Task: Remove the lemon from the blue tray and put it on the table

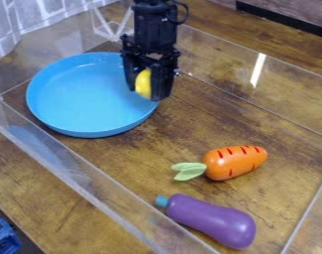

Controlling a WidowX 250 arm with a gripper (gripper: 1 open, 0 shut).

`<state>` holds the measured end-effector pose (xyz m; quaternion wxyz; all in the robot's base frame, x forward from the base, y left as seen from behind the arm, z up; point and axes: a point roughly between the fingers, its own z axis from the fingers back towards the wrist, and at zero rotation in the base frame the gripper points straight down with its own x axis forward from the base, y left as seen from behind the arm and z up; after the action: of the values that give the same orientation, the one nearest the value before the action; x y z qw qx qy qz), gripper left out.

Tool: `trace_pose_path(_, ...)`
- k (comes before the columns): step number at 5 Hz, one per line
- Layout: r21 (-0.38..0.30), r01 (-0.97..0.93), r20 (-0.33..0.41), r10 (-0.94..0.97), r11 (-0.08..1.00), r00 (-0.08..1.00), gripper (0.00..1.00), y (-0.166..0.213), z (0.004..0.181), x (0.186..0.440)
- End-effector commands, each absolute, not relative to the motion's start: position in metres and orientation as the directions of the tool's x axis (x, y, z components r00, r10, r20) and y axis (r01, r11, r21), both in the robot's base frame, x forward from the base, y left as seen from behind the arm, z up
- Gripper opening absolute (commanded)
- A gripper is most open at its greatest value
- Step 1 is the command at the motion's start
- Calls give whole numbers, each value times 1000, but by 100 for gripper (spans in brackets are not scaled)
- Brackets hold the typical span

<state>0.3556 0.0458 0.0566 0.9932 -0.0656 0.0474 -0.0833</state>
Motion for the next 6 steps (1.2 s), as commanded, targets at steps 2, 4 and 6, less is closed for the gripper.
trace_pose_path(2,-114,219,42,-216,969,976,0,27,102,370)
trace_pose_path(4,-140,240,37,-237,961,971,0,10,104,371)
trace_pose_path(6,-136,234,-20,-239,963,971,0,6,89,370)
